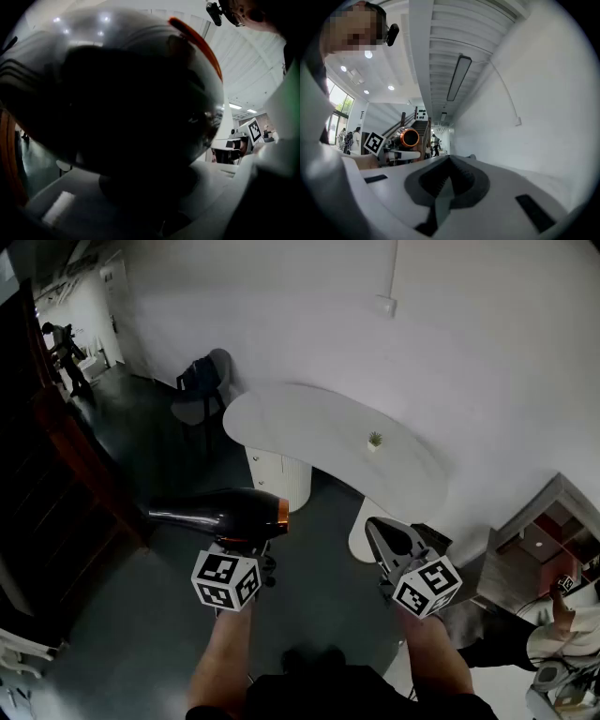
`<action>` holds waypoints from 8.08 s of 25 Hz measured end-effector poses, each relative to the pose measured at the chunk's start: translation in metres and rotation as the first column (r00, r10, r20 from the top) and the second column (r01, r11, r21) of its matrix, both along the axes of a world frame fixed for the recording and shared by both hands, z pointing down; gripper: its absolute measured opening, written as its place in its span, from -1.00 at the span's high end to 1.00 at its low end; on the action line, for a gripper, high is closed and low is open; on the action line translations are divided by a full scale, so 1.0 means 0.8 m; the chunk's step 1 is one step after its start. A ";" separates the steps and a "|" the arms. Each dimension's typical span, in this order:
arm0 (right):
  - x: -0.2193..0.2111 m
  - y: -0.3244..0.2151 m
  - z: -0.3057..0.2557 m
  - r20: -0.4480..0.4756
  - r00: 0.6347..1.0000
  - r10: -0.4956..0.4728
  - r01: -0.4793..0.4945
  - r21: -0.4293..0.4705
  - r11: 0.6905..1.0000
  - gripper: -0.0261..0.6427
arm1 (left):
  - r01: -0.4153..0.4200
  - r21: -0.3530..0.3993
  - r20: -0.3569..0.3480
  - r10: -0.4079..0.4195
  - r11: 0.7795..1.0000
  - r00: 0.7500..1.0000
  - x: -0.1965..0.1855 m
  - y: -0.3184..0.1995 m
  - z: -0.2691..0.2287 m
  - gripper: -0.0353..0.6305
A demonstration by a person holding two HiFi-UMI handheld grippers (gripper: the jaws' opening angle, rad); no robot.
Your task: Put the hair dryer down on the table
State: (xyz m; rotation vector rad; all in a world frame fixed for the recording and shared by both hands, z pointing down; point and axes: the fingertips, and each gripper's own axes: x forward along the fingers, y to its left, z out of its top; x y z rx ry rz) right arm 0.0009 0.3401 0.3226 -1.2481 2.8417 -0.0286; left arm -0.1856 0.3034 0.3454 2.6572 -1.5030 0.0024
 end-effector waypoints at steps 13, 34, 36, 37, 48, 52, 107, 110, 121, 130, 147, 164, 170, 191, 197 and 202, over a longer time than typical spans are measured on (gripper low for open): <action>0.036 -0.028 0.030 -0.001 1.000 -0.010 0.010 -0.040 0.999 0.89 | 0.008 -0.019 0.053 -0.007 1.000 0.999 0.055 -0.002 0.023 0.57; 0.120 -0.037 0.053 0.066 0.995 -0.068 0.072 -0.072 0.995 0.89 | 0.038 -0.013 0.062 -0.037 0.999 0.997 0.146 -0.018 0.023 0.57; 0.120 -0.047 0.060 0.071 0.995 -0.072 0.078 -0.084 0.993 0.89 | 0.037 -0.012 0.064 -0.037 0.999 0.997 0.150 -0.028 0.026 0.57; 0.119 -0.052 0.063 0.072 0.995 -0.073 0.080 -0.093 0.992 0.89 | 0.037 -0.011 0.063 -0.036 0.999 0.997 0.150 -0.034 0.027 0.57; 0.094 -0.165 0.094 0.051 0.997 -0.057 0.065 -0.167 0.984 0.89 | 0.002 -0.021 0.039 -0.001 1.000 0.999 0.128 -0.155 0.048 0.57; 0.071 -0.222 0.100 0.047 0.998 -0.049 0.057 -0.189 0.980 0.89 | -0.015 -0.024 0.046 0.016 1.000 0.999 0.110 -0.214 0.051 0.57; 0.051 -0.763 0.201 0.126 0.988 -0.085 0.130 -0.413 0.901 0.89 | -0.175 -0.217 0.026 0.185 0.960 0.982 0.167 -0.775 0.131 0.57; 0.052 -0.786 0.211 0.117 0.992 -0.049 0.096 -0.438 0.894 0.89 | -0.199 -0.245 0.027 0.212 0.949 0.977 0.171 -0.802 0.150 0.57; 0.048 -0.826 0.234 0.068 0.998 0.004 0.029 -0.485 0.874 0.89 | -0.258 -0.369 0.009 0.281 0.893 0.960 0.184 -0.873 0.227 0.57; 0.069 -0.828 0.267 0.052 0.994 0.099 -0.054 -0.551 0.833 0.89 | -0.316 -0.483 0.027 0.374 0.817 0.927 0.220 -0.912 0.296 0.56; 0.099 -0.789 0.303 0.007 0.975 0.221 -0.166 -0.636 0.754 0.89 | -0.328 -0.694 0.149 0.574 0.641 0.805 0.289 -0.922 0.432 0.55; 0.125 -0.738 0.310 0.019 0.937 0.349 -0.248 -0.666 0.704 0.89 | -0.310 -0.794 0.223 0.725 0.523 0.652 0.324 -0.888 0.490 0.54; 0.129 -0.734 0.308 0.032 0.931 0.363 -0.254 -0.658 0.709 0.89 | -0.313 -0.797 0.211 0.724 0.516 0.657 0.325 -0.888 0.491 0.53; 0.128 -0.717 0.309 0.051 0.929 0.366 -0.242 -0.664 0.707 0.89 | -0.310 -0.758 0.292 0.723 0.574 0.626 0.332 -0.881 0.500 0.33; 0.127 -0.718 0.306 0.060 0.935 0.351 -0.227 -0.658 0.718 0.89 | -0.300 -0.765 0.293 0.722 0.570 0.627 0.330 -0.876 0.492 0.31; 0.134 -0.722 0.299 0.043 0.940 0.338 -0.234 -0.638 0.733 0.89 | -0.286 -0.771 0.330 0.741 0.569 0.584 0.332 -0.862 0.507 0.22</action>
